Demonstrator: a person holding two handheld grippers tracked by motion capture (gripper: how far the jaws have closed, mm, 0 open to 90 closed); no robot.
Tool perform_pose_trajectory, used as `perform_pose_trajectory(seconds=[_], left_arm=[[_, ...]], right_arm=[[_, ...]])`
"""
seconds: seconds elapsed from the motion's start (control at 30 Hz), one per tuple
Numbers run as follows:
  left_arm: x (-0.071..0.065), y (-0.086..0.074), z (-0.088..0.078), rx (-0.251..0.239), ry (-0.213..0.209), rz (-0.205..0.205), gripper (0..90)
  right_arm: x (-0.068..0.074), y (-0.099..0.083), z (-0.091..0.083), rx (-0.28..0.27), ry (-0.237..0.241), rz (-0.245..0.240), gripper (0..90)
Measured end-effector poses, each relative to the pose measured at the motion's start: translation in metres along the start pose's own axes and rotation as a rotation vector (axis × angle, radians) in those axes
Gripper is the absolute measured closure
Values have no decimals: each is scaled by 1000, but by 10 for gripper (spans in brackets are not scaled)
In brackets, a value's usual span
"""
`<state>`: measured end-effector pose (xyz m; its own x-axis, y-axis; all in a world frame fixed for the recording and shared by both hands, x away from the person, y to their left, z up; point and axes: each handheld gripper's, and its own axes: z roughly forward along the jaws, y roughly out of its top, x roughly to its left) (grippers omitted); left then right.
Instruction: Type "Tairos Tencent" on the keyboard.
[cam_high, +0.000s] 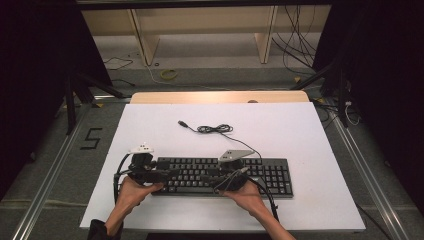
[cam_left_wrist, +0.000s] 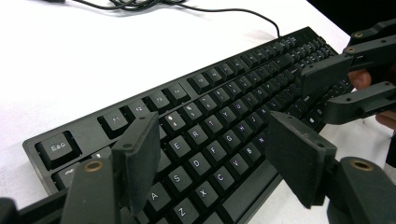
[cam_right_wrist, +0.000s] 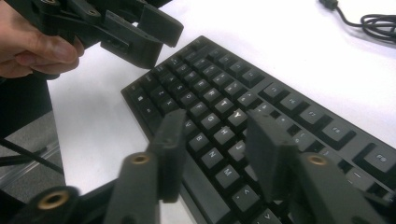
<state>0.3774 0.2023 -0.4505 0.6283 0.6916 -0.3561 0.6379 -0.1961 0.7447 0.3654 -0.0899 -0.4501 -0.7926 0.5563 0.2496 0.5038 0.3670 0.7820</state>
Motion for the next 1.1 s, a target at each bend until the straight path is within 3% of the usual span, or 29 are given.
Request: perform_pose_trajectory(seconds=[0.53,1.1], left_arm=[[-1,-5,-7,-22,-9,-3,319],[0,-10,-11,-31,-10,-5,319]], right_arm=[[1,2,15,49,15,-34,879],[4,-4,37,135,-27,-83,900]])
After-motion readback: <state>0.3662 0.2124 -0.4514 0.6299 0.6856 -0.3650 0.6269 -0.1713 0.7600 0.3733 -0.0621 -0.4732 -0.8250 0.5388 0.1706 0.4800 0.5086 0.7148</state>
